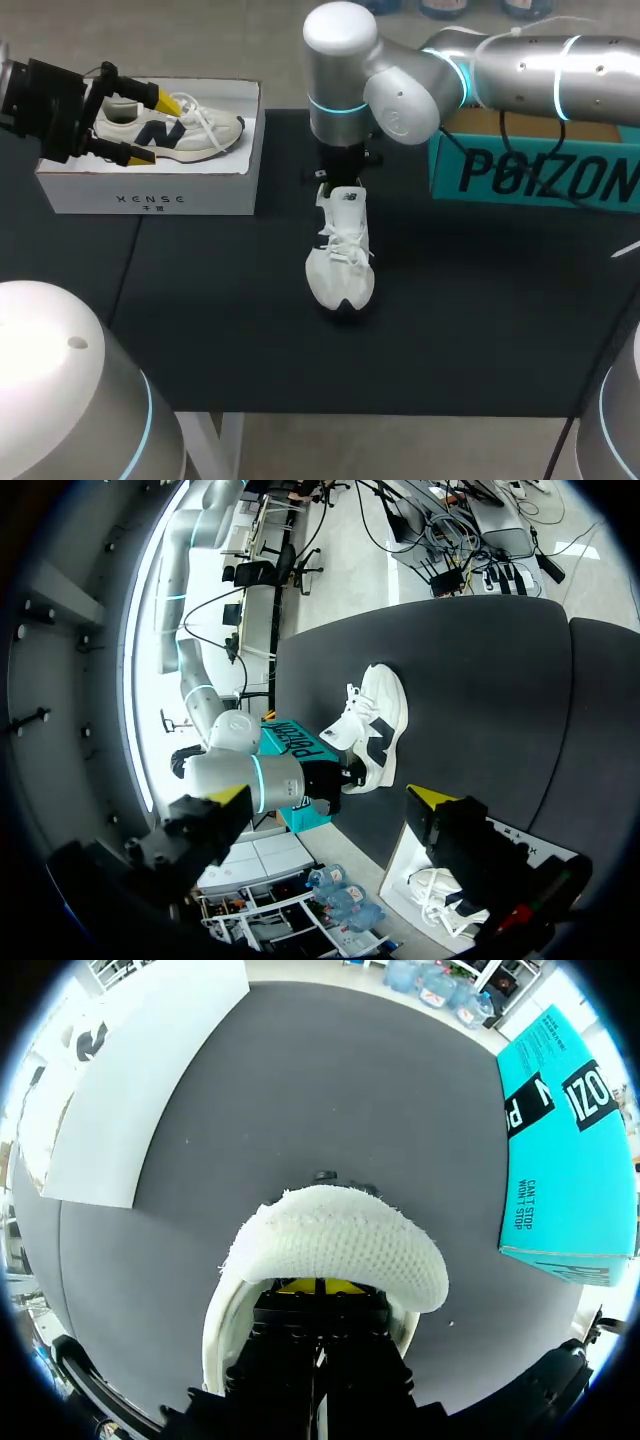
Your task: Take the shoe out of the shoebox, open the shoe tongue, remove and reinsert the insole, then place the shoe into the shoebox
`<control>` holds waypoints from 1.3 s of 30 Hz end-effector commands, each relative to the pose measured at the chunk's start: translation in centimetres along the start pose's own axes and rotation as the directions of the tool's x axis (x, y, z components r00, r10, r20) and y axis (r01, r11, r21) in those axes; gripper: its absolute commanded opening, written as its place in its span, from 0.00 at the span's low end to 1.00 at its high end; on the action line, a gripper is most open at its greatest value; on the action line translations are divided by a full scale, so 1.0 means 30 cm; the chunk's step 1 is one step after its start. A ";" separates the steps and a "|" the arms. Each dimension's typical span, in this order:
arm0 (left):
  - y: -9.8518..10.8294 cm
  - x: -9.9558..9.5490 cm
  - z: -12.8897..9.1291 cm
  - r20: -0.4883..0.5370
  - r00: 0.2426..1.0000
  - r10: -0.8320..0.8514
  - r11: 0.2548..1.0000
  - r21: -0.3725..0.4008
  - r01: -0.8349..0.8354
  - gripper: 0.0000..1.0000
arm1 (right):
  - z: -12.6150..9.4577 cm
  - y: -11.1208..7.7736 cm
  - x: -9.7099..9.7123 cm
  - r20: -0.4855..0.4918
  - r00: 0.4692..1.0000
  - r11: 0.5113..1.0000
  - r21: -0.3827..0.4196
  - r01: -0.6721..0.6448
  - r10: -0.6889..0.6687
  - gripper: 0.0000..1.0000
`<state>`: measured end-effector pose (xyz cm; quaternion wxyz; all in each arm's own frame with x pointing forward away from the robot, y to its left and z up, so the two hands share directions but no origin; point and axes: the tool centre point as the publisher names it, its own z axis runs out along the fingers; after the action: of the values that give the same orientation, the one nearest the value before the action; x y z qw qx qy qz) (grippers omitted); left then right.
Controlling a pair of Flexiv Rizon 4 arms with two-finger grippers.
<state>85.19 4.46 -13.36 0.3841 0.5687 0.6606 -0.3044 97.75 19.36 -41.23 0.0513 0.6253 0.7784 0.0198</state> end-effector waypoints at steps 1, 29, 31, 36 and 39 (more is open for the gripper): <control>-0.001 0.000 0.001 -0.003 1.000 0.001 1.000 0.000 -0.001 1.00 | 0.032 -0.014 0.001 -0.001 1.000 1.000 0.002 -0.002 0.002 0.00; -0.001 0.000 0.001 -0.003 1.000 0.001 1.000 0.000 -0.001 1.00 | -0.154 -0.043 0.000 0.015 0.991 0.990 0.050 -0.133 0.132 0.00; -0.001 0.000 0.001 -0.003 1.000 0.001 1.000 0.000 -0.001 1.00 | -0.153 -0.049 -0.007 0.081 0.978 0.976 0.089 -0.197 0.190 0.00; -0.001 0.000 0.001 -0.003 1.000 0.001 1.000 0.000 -0.001 1.00 | -0.155 -0.072 -0.012 0.098 0.968 0.954 0.174 -0.243 0.229 0.00; -0.001 0.000 0.001 -0.003 1.000 0.001 1.000 0.000 -0.001 1.00 | -0.164 -0.092 -0.003 0.113 0.971 0.957 0.181 -0.228 0.210 0.00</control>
<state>85.19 4.46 -13.36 0.3840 0.5687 0.6606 -0.3044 94.28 18.03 -36.73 0.0212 0.7127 0.6981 -0.0645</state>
